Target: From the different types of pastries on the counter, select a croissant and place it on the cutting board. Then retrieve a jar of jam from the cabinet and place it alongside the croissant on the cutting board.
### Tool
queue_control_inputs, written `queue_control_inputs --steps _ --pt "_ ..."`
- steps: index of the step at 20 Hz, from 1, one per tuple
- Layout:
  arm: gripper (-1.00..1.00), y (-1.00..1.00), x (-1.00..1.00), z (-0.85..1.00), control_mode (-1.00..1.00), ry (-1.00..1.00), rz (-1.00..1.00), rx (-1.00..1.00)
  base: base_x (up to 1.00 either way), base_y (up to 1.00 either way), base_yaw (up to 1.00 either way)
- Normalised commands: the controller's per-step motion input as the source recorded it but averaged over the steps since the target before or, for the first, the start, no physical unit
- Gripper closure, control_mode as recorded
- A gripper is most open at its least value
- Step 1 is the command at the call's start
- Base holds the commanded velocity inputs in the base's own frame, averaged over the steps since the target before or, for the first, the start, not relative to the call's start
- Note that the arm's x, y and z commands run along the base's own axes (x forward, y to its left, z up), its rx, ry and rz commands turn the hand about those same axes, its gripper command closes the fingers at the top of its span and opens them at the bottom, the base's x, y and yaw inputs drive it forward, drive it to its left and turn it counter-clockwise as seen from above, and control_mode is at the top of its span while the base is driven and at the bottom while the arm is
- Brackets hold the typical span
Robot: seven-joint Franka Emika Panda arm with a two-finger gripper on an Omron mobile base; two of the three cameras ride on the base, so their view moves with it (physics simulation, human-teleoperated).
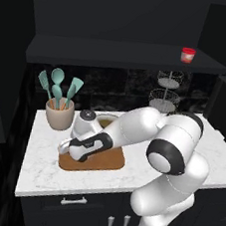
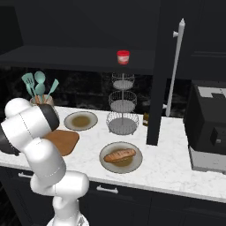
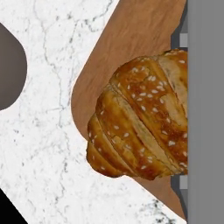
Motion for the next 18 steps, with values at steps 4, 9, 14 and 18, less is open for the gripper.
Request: queue_control_inputs --steps 4,9,14,18 --pt "-1.00 0.00 0.00 0.00 -1.00 0.00 0.00 0.00 0.00 0.00 0.00" --pt "-1.00 -0.05 -0.18 0.02 -1.00 0.00 0.00 0.02 0.00 0.00 0.00" --pt "-1.00 -0.03 -0.22 0.34 -1.00 -0.03 0.00 0.02 0.00 0.00 0.00" --pt "-1.00 -0.16 -0.01 0.39 -1.00 0.00 0.00 0.06 0.00 0.00 0.00"
